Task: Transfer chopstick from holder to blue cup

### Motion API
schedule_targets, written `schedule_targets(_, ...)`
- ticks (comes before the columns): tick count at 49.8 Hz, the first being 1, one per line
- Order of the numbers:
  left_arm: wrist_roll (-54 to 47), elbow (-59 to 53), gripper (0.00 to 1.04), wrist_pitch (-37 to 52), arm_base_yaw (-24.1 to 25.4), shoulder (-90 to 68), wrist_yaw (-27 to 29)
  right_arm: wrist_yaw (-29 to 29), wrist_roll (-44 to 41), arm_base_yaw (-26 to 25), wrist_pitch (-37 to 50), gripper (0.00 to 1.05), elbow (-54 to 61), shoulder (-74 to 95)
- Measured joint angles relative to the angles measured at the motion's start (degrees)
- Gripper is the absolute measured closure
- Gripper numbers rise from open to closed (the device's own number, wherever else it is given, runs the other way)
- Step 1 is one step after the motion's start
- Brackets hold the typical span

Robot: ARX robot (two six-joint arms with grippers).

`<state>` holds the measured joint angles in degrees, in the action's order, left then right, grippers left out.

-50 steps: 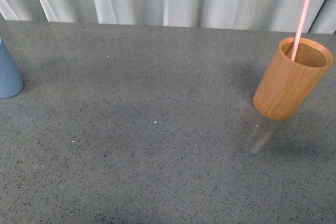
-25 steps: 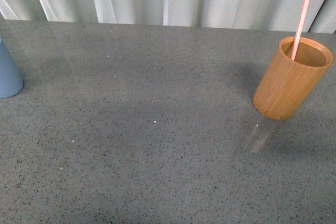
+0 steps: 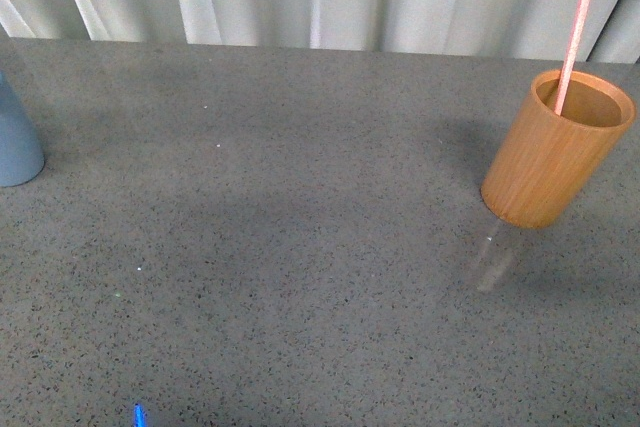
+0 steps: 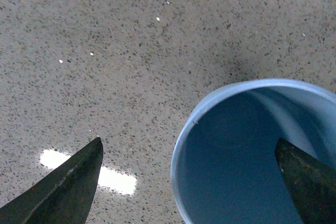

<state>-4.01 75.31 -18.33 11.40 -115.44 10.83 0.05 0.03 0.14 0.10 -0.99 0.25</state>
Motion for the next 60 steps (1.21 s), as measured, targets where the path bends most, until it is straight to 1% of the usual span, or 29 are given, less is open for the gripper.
schedule_targets(3, -0.1, 0.1, 0.08, -0.2, -0.6, -0.7, 0.2, 0.0, 0.0, 0.0, 0.0, 0.1, 0.0, 0.0)
schedule_targets(5, 0.0, 0.3, 0.14, -0.5, -0.8, -1.0, 0.5, 0.0, 0.0, 0.0, 0.0, 0.1, 0.0, 0.0)
schedule_targets(6, 0.0, 0.4, 0.19, -0.6, -1.0, -1.2, 0.8, 0.0, 0.0, 0.0, 0.0, 0.1, 0.0, 0.0)
schedule_targets(9, 0.0, 0.5, 0.26, -0.8, -1.2, -1.5, 0.7, 0.0, 0.0, 0.0, 0.0, 0.1, 0.0, 0.0)
schedule_targets(10, -0.1, 0.6, 0.31, -1.0, -1.3, -1.6, 0.6, 0.0, 0.0, 0.0, 0.0, 0.1, 0.0, 0.0)
schedule_targets(13, -0.4, 0.6, 0.42, -1.0, -1.6, -1.6, 0.7, 0.0, 0.0, 0.0, 0.0, 0.1, 0.0, 0.0)
schedule_targets(14, -0.4, 0.7, 0.48, -1.2, -1.6, -1.6, 0.6, 0.0, 0.0, 0.0, 0.0, 0.1, 0.0, 0.0)
schedule_targets(16, -0.5, 0.7, 0.55, -1.3, -1.6, -1.6, 0.5, 0.0, 0.0, 0.0, 0.0, 0.1, 0.0, 0.0)
schedule_targets(17, -0.5, 0.8, 0.56, -1.4, -1.6, -1.6, 0.5, 0.0, 0.0, 0.0, 0.0, 0.1, 0.0, 0.0)
schedule_targets(20, -0.4, 1.2, 0.67, -2.1, -1.6, -1.6, -0.6, 0.0, 0.0, 0.0, 0.0, 0.1, 0.0, 0.0)
schedule_targets(21, -0.5, 1.3, 0.73, -2.3, -1.6, -1.6, -0.8, 0.0, 0.0, 0.0, 0.0, 0.1, 0.0, 0.0)
schedule_targets(24, -0.6, 1.7, 0.83, -2.8, -1.7, -1.6, -0.8, 0.0, 0.0, 0.0, 0.0, 0.1, 0.0, 0.0)
schedule_targets(25, -0.7, 1.8, 0.85, -2.9, -1.7, -1.6, -0.9, 0.0, 0.0, 0.0, 0.0, 0.1, 0.0, 0.0)
schedule_targets(29, -1.9, 1.9, 1.01, -3.7, -2.0, -1.1, -0.5, 0.0, 0.0, 0.0, 0.0, 0.1, 0.0, 0.0)
schedule_targets(30, -1.8, 1.9, 1.02, -3.8, -2.1, -1.1, -0.6, 0.0, 0.0, 0.0, 0.0, 0.1, 0.0, 0.0)
schedule_targets(38, -3.1, 2.0, 1.01, -4.9, -3.1, 0.5, -0.8, 0.0, 0.0, 0.0, 0.0, 0.1, 0.0, 0.0)
schedule_targets(47, -3.8, 2.0, 1.01, -6.5, -6.2, 4.6, -2.0, 0.0, 0.0, 0.0, 0.0, 0.1, 0.0, 0.0)
schedule_targets(51, -4.1, 1.9, 1.01, -7.3, -9.1, 7.5, -2.8, 0.0, 0.0, 0.0, 0.0, 0.1, 0.0, 0.0)
schedule_targets(54, -4.1, 1.6, 1.01, -7.5, -12.4, 10.0, -3.5, 0.0, 0.0, 0.0, 0.0, 0.1, 0.0, 0.0)
schedule_targets(60, -3.3, -0.8, 1.01, -7.2, -20.9, 12.7, -4.0, 0.0, 0.0, 0.0, 0.0, 0.1, 0.0, 0.0)
